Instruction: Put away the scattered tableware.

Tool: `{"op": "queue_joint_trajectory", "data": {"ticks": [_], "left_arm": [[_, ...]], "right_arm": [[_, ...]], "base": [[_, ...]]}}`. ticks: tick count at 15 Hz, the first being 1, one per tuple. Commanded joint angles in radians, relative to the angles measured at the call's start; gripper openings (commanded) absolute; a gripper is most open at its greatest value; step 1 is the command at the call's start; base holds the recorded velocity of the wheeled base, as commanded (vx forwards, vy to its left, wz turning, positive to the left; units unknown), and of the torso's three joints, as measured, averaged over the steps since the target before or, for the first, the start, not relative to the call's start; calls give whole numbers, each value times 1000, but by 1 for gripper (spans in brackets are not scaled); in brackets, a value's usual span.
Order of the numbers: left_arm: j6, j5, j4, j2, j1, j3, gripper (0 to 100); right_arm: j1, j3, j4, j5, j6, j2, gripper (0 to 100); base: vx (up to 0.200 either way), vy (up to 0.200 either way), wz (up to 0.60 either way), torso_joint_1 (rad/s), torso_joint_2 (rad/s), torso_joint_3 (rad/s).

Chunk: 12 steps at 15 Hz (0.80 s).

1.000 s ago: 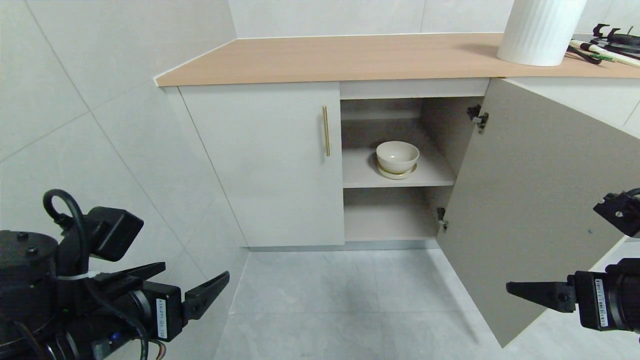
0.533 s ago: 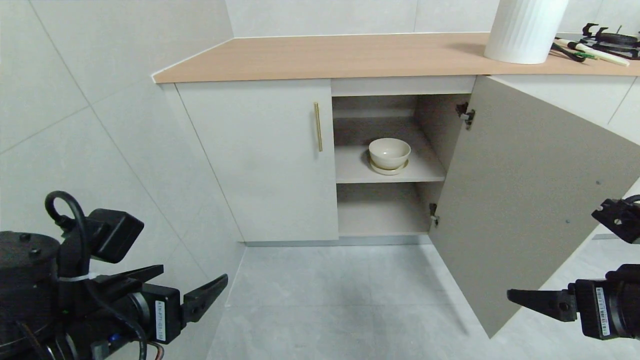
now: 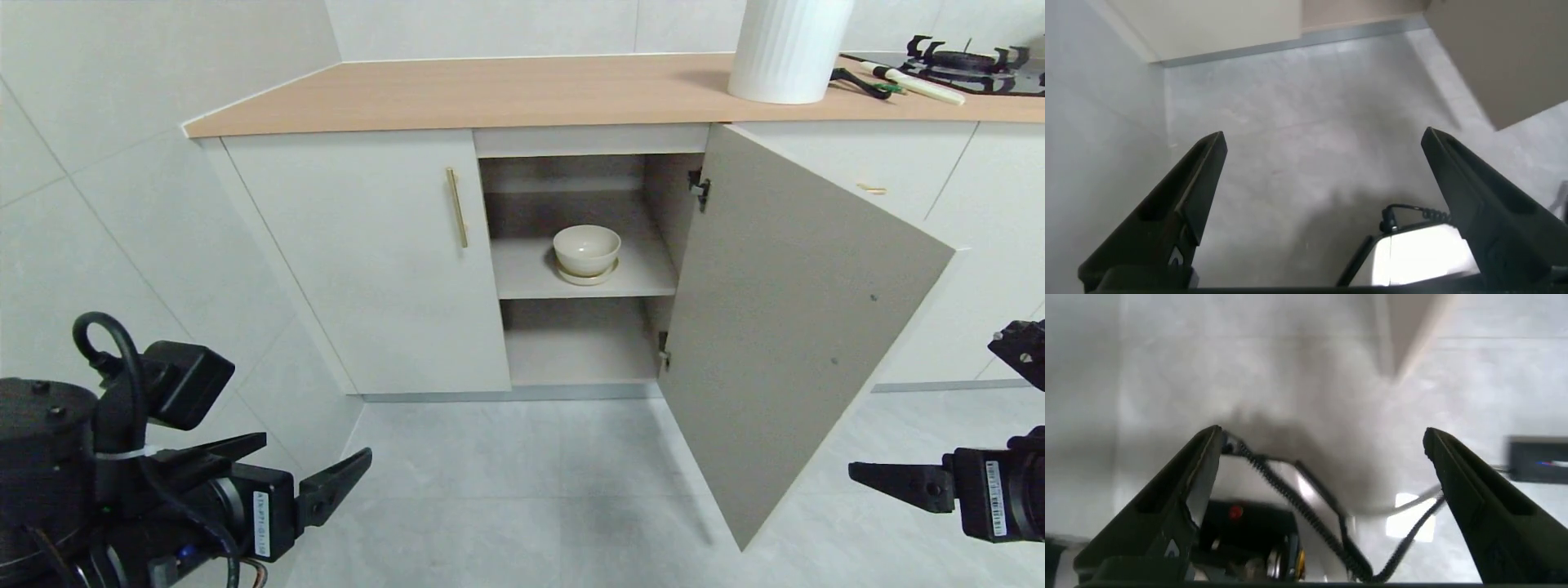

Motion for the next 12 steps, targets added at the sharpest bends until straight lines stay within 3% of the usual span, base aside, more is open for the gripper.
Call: {"op": "queue_joint_trajectory", "data": {"ticks": [1, 7, 12], "left_arm": [[0, -1, -1, -1, -1, 2, 100], [0, -4, -1, -1, -1, 5, 100], [-2, -4, -1, -1, 1, 6, 100]], "right_arm": [[-86, -10, -3, -11, 0, 47, 100], [-385, -76, -53, -29, -16, 108, 100], [-524, -76, -221, -37, -8, 186, 100]], "base": [[0, 0, 0, 0, 0, 0], [0, 0, 0, 0, 0, 0], [0, 0, 0, 0, 0, 0]]}}
